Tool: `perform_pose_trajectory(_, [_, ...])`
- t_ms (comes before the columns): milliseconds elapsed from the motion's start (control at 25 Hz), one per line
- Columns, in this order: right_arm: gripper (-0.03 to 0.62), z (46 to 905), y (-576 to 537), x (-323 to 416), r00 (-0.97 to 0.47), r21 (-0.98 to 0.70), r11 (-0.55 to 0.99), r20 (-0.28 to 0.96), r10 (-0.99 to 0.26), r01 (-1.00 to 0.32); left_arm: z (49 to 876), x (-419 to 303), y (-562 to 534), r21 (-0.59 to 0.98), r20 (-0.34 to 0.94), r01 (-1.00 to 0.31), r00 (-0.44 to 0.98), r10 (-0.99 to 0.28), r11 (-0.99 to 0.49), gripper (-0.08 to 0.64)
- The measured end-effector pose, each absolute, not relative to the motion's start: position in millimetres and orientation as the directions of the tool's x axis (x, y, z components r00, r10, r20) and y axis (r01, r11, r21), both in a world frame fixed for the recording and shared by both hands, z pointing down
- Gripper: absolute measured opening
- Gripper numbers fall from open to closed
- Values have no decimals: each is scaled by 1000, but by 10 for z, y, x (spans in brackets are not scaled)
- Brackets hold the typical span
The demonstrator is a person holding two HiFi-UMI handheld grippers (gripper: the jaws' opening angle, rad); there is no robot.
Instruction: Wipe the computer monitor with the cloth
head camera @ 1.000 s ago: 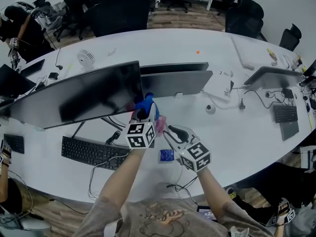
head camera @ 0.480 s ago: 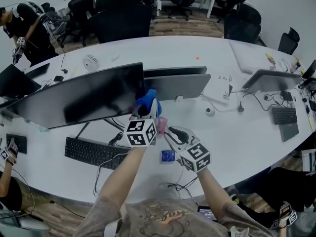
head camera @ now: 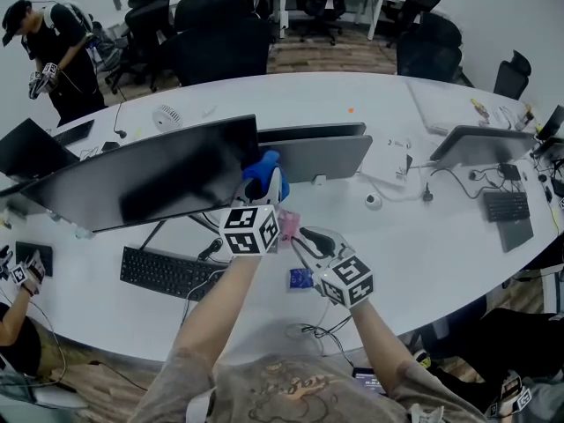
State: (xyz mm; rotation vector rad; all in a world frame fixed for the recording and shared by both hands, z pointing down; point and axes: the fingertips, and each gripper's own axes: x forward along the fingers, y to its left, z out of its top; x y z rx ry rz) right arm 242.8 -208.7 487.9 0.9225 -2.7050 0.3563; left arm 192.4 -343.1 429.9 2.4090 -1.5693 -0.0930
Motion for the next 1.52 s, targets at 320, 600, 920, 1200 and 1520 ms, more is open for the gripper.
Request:
perform_pose_trajectory(320, [95, 4801, -1997, 2433, -769, -143, 772, 309, -559, -619, 3999, 1960, -3408, 238, 57, -891, 410, -910, -386, 48])
perform_pose_trajectory(600, [95, 4748, -1927, 2404, -776, -150, 777, 301, -554, -612, 3698, 1960, -3395, 230, 24, -891, 406, -913, -391, 48])
perform_pose_trajectory(920, [95, 4663, -1874, 2335, -786, -152, 783, 282, -550, -603, 3320, 1943, -3359, 216, -23, -887, 413, -910, -408, 48])
perform_pose_trajectory(1200, [95, 4636, -1876, 2319, -784, -153, 781, 283, -552, -605, 2989, 1979, -3329, 185, -64, -879, 436, -898, -440, 48])
perform_pose_trajectory(1520, [95, 4636, -1841, 2220, -785, -158, 780, 281, -552, -605, 2799, 1976, -3151, 177, -97, -856, 475, -874, -485, 48])
